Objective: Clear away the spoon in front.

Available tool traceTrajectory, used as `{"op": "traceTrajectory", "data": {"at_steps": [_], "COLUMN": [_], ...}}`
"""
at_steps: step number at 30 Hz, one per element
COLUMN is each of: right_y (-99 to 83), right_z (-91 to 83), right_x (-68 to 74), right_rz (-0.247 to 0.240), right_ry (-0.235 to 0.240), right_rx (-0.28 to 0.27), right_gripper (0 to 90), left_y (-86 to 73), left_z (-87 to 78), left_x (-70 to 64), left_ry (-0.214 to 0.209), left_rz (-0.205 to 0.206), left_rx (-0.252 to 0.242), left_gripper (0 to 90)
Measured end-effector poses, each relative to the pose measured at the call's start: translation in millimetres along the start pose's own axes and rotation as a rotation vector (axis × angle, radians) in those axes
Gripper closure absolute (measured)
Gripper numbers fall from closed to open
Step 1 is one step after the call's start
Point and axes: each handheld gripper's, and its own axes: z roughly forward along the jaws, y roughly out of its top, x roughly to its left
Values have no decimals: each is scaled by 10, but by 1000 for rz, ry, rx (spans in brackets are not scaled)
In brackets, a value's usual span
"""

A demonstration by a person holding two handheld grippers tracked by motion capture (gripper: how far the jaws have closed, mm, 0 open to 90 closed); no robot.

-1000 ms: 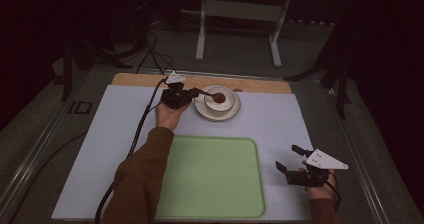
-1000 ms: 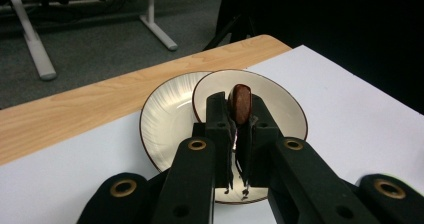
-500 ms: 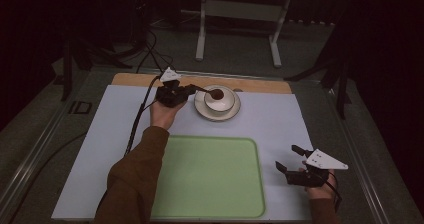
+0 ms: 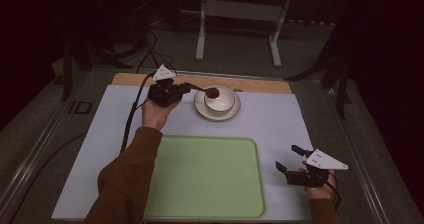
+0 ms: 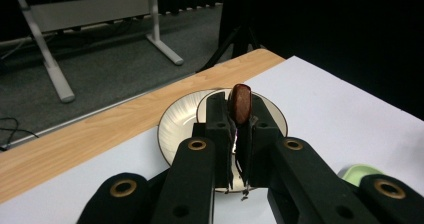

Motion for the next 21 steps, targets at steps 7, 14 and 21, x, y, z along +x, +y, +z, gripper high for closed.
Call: {"op": "traceTrajectory", "data": {"at_steps": [7,14,21], "right_y": [-1,-1,-2], "right_z": [2,1,5], "right_x": [1,3,5], "right_rz": [0,0,0], "right_ry": [0,1,3], "right_rx": [1,0,2], "right_gripper": [140,139,139], "left_y": [53,82,107], "left_z": [-151,-261,-406], "left_x": [-41,-85,-97], "left_ry": [-3,4,16], "left_rz": [14,49,66], "left_rx": [-18,-10,-5], "left_gripper": [842,842,842]}}
